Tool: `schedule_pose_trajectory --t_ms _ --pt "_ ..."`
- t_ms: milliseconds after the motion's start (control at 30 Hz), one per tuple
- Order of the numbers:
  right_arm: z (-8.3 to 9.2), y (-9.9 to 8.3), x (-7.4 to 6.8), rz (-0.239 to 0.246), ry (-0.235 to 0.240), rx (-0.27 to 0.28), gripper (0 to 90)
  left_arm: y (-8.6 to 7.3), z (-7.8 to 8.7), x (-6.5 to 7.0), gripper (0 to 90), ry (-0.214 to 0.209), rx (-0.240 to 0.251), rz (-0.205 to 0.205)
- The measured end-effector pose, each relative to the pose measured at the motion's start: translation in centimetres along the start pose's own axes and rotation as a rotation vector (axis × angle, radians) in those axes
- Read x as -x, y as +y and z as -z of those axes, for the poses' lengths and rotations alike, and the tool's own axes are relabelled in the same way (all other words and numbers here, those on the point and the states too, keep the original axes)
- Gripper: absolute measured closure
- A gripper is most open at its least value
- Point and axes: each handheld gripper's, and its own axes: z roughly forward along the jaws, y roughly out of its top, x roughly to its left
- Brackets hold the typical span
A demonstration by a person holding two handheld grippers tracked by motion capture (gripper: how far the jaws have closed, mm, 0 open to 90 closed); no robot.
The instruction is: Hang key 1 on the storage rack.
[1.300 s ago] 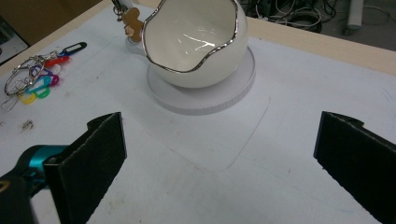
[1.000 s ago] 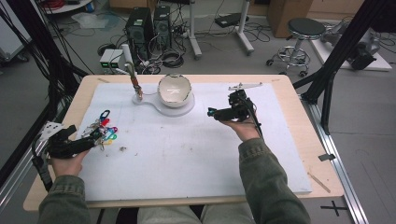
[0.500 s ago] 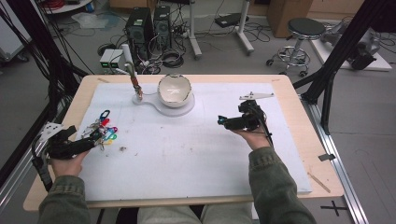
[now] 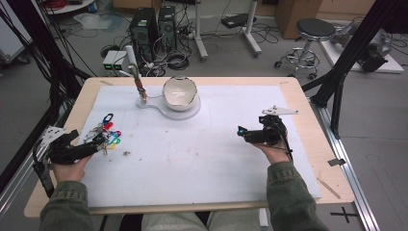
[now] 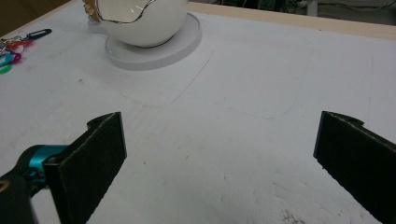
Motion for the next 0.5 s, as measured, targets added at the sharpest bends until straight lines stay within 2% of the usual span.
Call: schedule_pose_trajectory --t_ms 133,333,500 --pt "0.3 -0.7 0.1 0.023 -0.026 -0.002 1.5 0.0 0.0 0.0 1.7 -0.001 0.0 0.0" --pt "0.9 -2.0 0.5 0.012 -0.046 0.016 1.5 0.0 0.1 0.0 1.7 -0.002 0.0 0.001" --pt "1.3 -3.2 0.8 0.021 -0.07 0.036 1.5 0.0 0.1 0.1 1.7 -0.001 -0.003 -0.002"
